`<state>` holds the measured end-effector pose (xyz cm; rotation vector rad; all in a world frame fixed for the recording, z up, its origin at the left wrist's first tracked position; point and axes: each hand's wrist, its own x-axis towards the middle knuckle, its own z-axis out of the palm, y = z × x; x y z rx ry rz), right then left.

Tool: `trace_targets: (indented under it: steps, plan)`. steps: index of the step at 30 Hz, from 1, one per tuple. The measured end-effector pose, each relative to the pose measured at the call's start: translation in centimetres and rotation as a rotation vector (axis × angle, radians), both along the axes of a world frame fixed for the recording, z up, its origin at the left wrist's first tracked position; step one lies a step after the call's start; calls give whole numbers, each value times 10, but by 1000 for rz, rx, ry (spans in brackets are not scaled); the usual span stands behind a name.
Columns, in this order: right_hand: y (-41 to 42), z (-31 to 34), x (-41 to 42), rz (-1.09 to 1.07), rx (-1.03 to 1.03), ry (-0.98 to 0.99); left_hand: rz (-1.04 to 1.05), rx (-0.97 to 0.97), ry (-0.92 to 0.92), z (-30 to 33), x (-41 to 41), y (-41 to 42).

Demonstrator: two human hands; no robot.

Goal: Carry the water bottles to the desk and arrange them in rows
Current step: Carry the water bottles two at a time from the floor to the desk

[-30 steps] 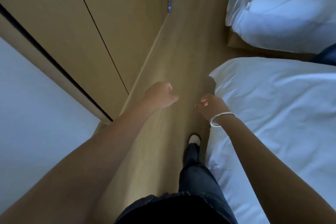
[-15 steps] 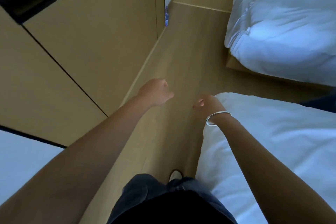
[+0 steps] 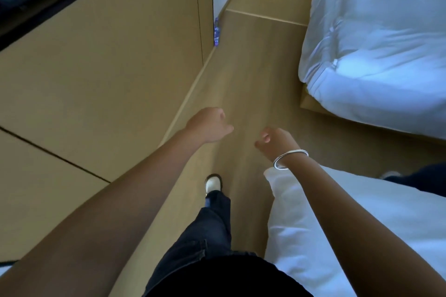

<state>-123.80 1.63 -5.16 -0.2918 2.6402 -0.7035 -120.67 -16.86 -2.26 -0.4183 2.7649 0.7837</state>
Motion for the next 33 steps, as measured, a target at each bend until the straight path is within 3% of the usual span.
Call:
trace_targets:
  steps: [13, 24, 33]
  plan:
    - [-93, 18, -237, -84, -23, 53, 1, 22, 9, 16, -251, -110]
    - [-130, -2, -397, -57, -26, 20, 11, 47, -55, -9, -397, -142]
    - [-139, -8, -608, -32, -43, 13, 62, 54, -66, -10, -598, -147]
